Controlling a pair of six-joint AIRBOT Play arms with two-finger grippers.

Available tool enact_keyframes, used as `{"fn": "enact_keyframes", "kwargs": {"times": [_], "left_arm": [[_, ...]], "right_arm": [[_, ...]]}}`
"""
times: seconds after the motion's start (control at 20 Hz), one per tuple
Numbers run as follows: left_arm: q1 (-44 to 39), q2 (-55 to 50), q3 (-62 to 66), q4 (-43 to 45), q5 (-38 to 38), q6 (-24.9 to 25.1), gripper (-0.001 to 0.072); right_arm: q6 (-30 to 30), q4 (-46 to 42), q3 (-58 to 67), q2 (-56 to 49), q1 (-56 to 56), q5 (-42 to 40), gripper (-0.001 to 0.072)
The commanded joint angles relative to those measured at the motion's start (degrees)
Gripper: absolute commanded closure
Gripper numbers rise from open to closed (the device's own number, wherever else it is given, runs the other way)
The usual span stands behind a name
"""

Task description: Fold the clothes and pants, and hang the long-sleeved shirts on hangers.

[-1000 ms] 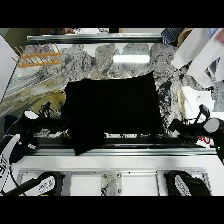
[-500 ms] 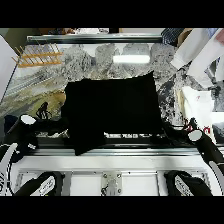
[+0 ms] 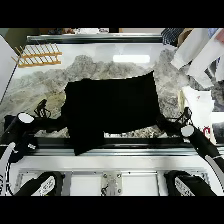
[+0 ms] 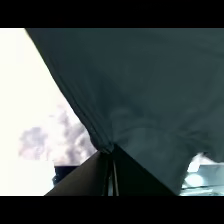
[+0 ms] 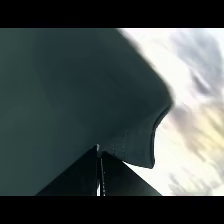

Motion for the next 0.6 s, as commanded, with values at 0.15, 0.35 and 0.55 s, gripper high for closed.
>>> {"fn": "enact_keyframes", "kwargs": {"times": [0.15, 0.35, 0.55], "left_arm": [[0.1, 16.3, 25.1, 2.5, -12.3, -3.1, 0.0699], [0.0, 28.3, 42.9, 2.5, -13.8, -6.1, 0.0699], [0.0, 33.7, 54.2, 2.8, -13.4, -6.6, 0.0699]], "right_arm": [[-15.3, -8.9, 32.7, 9.3, -7.0, 18.3, 0.0703], [-15.4, -13.7, 53.5, 16.1, -9.1, 26.8, 0.0703], [-14.9, -15.2, 61.0, 21.8, -9.2, 27.3, 0.0703]]}}
